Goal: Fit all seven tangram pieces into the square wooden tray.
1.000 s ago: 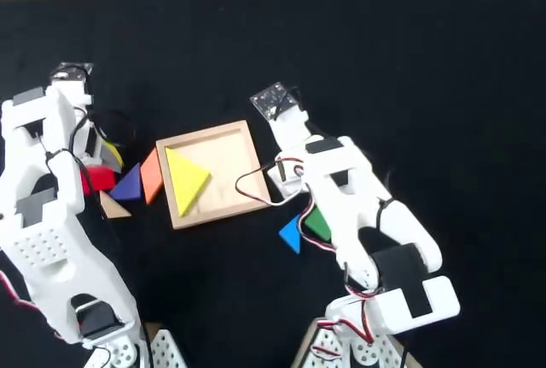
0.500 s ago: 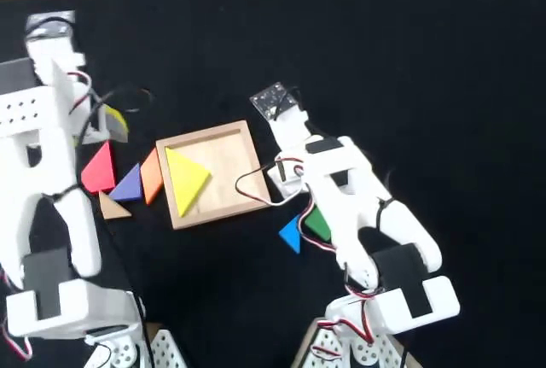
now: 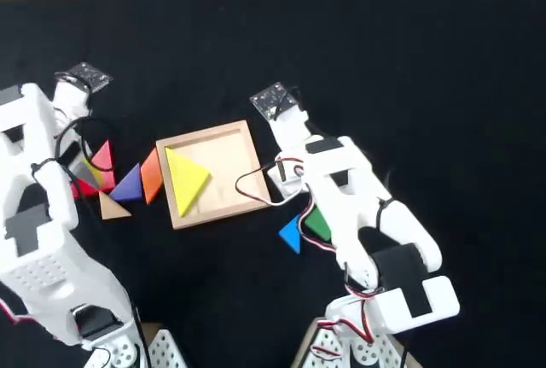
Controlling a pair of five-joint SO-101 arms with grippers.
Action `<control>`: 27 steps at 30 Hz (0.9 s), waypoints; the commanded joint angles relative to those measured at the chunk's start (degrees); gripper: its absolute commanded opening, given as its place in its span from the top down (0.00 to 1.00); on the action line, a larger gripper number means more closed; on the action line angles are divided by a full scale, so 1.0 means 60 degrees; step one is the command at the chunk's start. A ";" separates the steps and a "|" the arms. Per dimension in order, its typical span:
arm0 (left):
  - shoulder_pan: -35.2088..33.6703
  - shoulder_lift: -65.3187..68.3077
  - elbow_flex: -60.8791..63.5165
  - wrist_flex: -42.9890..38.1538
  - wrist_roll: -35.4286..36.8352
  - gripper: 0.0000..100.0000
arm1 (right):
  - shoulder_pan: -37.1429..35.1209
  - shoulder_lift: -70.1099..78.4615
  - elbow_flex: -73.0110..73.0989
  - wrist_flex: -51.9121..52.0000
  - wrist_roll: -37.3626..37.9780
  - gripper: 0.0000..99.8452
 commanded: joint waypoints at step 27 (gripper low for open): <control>0.0212 0.0132 0.1575 -0.2989 0.1333 0.67 | 0.0117 -0.0051 -0.0256 0.0059 0.0073 0.98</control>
